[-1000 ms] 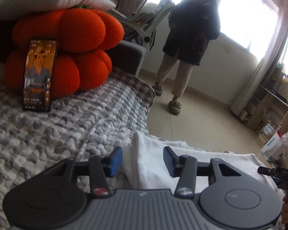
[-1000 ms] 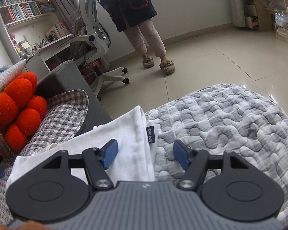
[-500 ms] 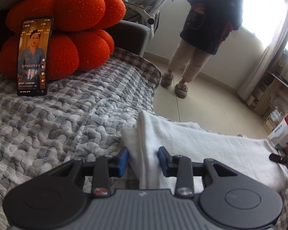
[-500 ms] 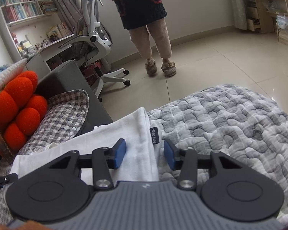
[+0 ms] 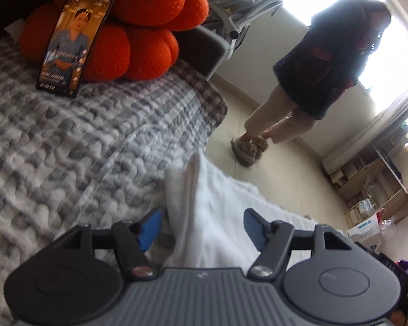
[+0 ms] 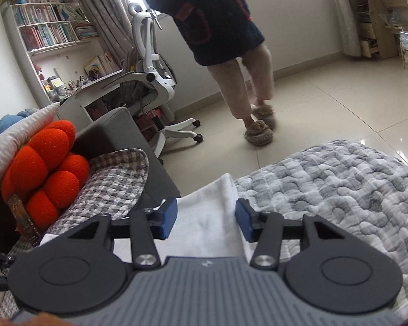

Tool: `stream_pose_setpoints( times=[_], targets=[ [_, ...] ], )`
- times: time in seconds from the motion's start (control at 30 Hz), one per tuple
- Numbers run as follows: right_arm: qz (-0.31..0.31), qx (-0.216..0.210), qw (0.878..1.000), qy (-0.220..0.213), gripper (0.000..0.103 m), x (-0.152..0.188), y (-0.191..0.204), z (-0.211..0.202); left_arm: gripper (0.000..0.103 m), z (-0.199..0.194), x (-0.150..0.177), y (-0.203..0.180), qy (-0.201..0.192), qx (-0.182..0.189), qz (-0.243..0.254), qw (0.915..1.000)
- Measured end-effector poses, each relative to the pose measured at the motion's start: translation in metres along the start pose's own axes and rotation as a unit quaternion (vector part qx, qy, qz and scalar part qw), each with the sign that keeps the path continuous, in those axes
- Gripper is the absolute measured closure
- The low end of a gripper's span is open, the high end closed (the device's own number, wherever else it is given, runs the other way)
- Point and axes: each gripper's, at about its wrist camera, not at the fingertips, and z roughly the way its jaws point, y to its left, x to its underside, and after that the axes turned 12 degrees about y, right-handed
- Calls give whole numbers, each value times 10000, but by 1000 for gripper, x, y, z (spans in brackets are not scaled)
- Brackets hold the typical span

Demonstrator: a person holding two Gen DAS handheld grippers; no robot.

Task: Fold clothes

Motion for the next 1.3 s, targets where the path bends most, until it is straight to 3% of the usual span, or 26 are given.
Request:
stream_pose_setpoints(
  times=[0.17,0.37,0.5,0.63,0.8,0.97,1.1,1.3],
  targets=[
    [-304,69,9995,-77,50,3,12,0,35,-10,20,4,180,36,-447,9988],
    [-437,-109,9987,-252,50,2,19,-4,31,-12,38,-9,269,173,-587,9978],
    [-709,-145,9964,-435,50,4,28,-7,31,-3,53,-12,151,128,-841,9963],
    [-989,-263,9940,-373,50,8,37,-4,31,1,67,-22,-353,-30,-844,9958],
    [-1339,-411,9897,-295,50,13,49,0,29,10,73,-27,-838,-58,-1186,9894],
    [-1686,-558,9839,-216,50,19,60,5,29,-4,79,-32,-777,-204,-1486,9856],
    [-1837,-512,9815,-157,50,23,67,7,29,-3,78,-22,-396,183,-1972,9794],
    [-1698,-577,9838,-2,50,24,64,12,30,11,76,-23,-656,331,-2097,9750]
  ],
)
